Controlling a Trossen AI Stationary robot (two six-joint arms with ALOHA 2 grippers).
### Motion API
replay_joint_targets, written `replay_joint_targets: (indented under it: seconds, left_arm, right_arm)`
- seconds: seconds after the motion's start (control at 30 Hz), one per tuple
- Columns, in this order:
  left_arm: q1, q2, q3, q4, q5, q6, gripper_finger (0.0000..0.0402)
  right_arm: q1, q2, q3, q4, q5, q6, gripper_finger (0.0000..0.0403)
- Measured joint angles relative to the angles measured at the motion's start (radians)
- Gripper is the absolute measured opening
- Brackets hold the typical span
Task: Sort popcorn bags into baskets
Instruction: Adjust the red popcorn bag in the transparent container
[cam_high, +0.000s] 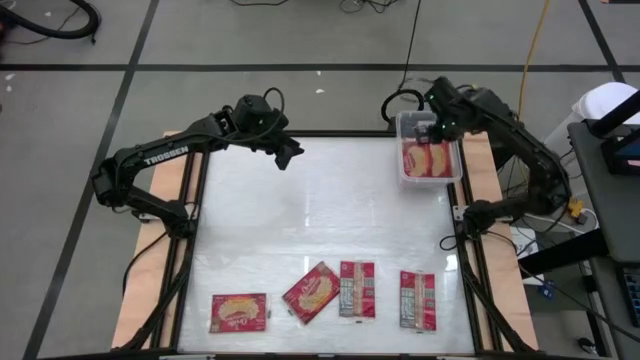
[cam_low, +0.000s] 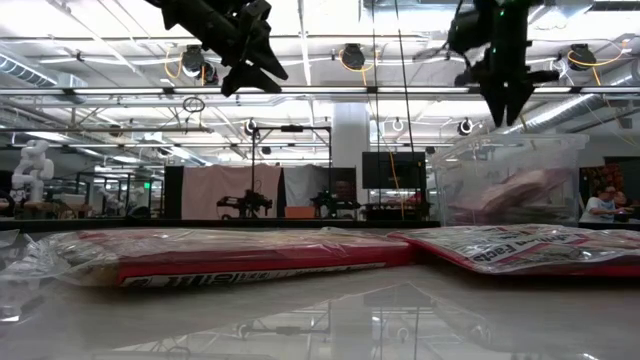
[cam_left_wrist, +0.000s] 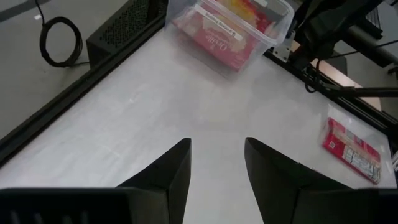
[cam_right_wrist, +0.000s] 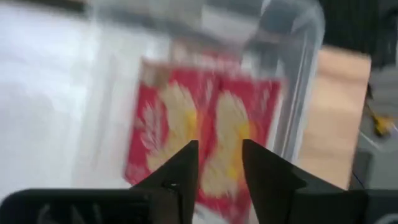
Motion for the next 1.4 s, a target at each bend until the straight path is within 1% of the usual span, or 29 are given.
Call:
replay_joint_targets:
  seconds: [0.07,0.2,0.3,0.43,0.5,0.7,0.8,0.97,1.1,1.27,1.4]
  left_arm:
    - [0.0,0.0,0.0,0.0,0.0,0.004,0.0152]
    - [0.0,0.0,0.0,0.0,0.0,0.003,0.0152]
    - [0.0,0.0,0.0,0.0,0.0,-0.003,0.0152]
    - [0.0,0.0,0.0,0.0,0.0,-0.024,0.0152]
    - [0.0,0.0,0.0,0.0,0.0,-0.025,0.0152]
    - [0.0,0.0,0.0,-0.001,0.0,-0.031,0.0152]
    - [0.0,0.0,0.0,-0.001,0.0,-0.032,0.0152]
    - [0.0,0.0,0.0,-0.001,0.0,-0.032,0.0152]
    - [0.0,0.0,0.0,-0.001,0.0,-0.032,0.0152]
    - [0.0,0.0,0.0,0.0,0.0,-0.051,0.0152]
    - [0.0,0.0,0.0,-0.001,0.0,-0.05,0.0152]
  right_arm:
    - [-0.001,0.029,-0.017,-0.042,0.008,-0.015,0.0089]
    - [-0.016,0.077,-0.047,-0.02,0.025,-0.049,0.0063]
    - [-0.016,0.113,-0.053,0.001,0.023,-0.049,0.0058]
    - [-0.016,0.153,-0.053,0.074,-0.05,-0.111,0.0056]
    - [-0.013,0.175,-0.053,0.092,-0.053,-0.129,0.0054]
    - [-0.014,0.244,-0.054,0.064,-0.046,-0.195,0.0036]
    - [-0.014,0.262,-0.054,0.077,-0.024,-0.208,0.0024]
    - [-0.008,0.269,-0.058,0.132,-0.087,-0.209,0.0014]
    - [-0.005,0.27,-0.115,0.192,-0.104,-0.206,0.0012]
    - [-0.024,0.267,-0.197,0.192,-0.121,-0.206,0.0012]
    - [-0.029,0.255,-0.23,0.191,-0.081,-0.227,0.0012]
